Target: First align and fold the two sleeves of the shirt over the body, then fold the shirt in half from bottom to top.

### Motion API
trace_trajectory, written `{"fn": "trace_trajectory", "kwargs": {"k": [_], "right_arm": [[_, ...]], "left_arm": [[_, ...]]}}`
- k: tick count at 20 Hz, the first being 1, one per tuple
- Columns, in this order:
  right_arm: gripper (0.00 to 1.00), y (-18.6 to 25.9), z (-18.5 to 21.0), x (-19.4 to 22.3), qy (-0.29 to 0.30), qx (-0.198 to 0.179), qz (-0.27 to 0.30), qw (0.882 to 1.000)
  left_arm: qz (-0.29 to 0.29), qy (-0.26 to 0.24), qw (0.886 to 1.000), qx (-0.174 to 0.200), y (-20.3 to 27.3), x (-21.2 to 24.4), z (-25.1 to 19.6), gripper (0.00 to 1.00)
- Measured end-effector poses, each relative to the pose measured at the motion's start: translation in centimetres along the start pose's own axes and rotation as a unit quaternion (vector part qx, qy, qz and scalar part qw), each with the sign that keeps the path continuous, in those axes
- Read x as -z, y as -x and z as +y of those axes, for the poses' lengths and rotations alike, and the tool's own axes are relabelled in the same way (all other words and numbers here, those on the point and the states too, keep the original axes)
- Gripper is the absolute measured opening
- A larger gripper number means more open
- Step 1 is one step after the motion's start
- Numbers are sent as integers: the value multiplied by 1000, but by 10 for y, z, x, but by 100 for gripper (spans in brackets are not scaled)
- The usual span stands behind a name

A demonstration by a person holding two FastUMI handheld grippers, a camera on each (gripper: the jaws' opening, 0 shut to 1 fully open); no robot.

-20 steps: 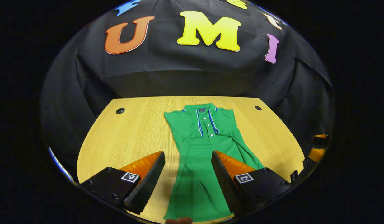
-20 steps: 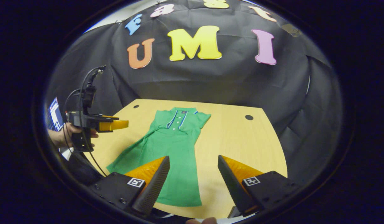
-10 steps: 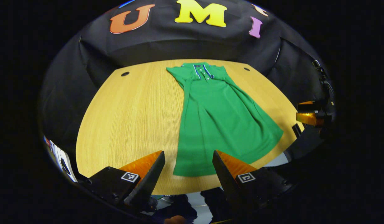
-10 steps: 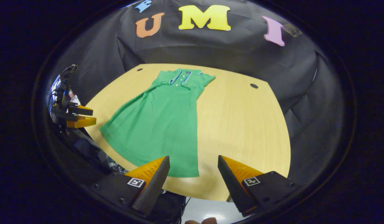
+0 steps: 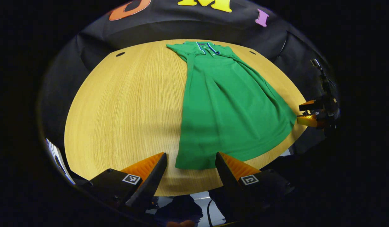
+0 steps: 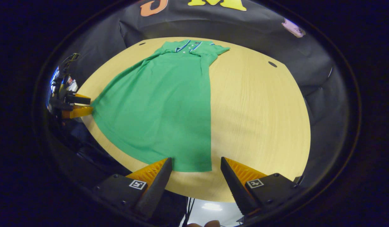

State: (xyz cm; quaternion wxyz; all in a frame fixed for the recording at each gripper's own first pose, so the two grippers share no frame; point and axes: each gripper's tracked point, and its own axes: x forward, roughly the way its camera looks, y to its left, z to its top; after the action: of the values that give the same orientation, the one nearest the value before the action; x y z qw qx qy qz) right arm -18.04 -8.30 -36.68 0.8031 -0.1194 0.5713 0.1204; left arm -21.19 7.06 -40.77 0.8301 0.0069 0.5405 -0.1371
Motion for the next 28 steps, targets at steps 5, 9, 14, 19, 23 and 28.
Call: {"fn": "trace_trajectory", "kwargs": {"k": [5,9,14,19,23,28], "right_arm": [[97,-14,4,5,-5,-8,18,1000],[89,-14,5,6,1,-11,25,1000],[11,-12,11,-3,-39,-45,29,998],[2,-3,15,-6,-82,-69,25,994],[2,22,12,-28,-104,-93,-5,990],[2,43,-1,-74,-141,-110,-48,983]], "left_arm": [[13,-35,999,-29,-2,1,2,98],[28,-3,999,-43,1,0,2,99],[27,22,999,-4,-3,-8,-21,15],[21,47,997,64,15,-10,-42,4],[1,47,995,83,36,-29,-46,4],[-30,24,996,86,48,-74,-46,4]]}}
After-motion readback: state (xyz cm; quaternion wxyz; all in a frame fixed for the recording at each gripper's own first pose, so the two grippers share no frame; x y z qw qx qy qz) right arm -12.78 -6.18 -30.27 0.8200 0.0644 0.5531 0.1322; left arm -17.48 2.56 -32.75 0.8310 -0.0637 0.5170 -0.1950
